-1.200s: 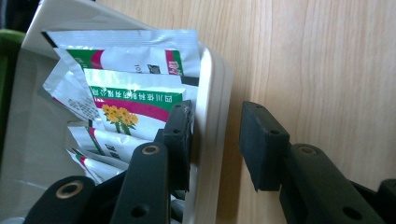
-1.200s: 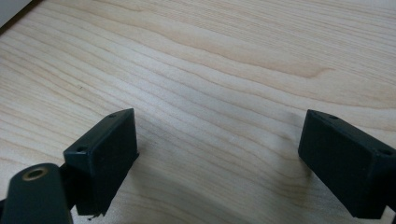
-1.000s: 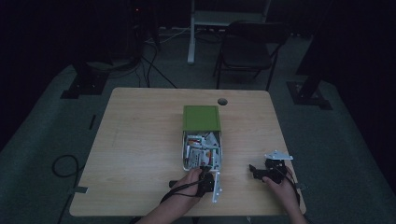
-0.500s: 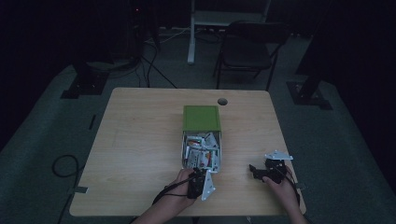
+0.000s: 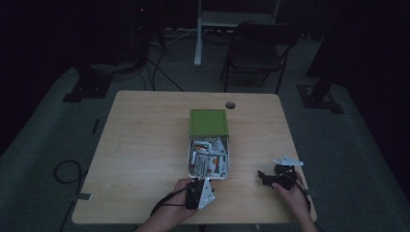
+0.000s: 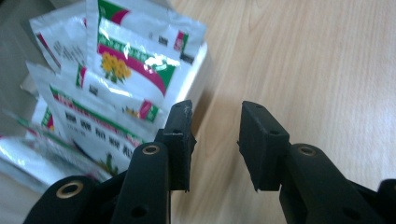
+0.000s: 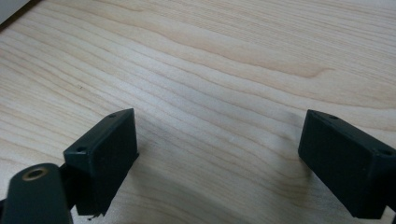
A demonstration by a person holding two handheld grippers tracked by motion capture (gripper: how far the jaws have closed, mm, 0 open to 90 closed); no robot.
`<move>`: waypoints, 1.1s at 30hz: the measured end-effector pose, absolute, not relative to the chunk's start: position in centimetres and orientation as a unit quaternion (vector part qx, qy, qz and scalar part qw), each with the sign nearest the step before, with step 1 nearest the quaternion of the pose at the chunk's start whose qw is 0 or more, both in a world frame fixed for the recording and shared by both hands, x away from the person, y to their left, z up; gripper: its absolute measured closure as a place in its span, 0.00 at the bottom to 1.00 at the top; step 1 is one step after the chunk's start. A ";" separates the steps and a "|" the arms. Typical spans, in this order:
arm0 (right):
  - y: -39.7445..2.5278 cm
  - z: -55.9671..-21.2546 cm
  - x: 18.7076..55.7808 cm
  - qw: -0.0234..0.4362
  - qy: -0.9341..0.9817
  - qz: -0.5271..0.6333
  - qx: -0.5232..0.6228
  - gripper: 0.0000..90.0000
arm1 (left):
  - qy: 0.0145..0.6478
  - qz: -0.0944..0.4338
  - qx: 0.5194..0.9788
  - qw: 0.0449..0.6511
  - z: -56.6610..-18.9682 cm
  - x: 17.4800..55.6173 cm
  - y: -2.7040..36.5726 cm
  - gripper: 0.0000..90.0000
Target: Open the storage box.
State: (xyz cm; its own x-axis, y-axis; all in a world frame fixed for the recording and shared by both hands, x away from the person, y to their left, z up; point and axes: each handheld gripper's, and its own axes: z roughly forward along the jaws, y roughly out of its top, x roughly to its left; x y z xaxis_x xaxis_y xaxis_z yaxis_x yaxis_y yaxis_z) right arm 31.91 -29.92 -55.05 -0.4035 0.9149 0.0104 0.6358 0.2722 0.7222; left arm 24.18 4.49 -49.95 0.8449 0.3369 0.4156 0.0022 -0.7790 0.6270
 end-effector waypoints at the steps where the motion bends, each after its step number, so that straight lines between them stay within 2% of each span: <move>1: -29.9 -55.0 31.9 0.210 0.769 0.331 0.504 0.12 | 0.097 0.259 0.907 0.318 -50.0 24.2 4.7 0.72; 19: -30.1 -55.1 31.7 0.212 0.766 0.330 0.509 0.12 | 0.166 0.245 0.904 0.309 -51.6 24.6 9.3 0.73; 33: -30.1 -55.1 31.8 0.213 0.766 0.331 0.509 0.12 | 0.244 0.236 0.880 0.333 -51.3 25.9 13.0 0.72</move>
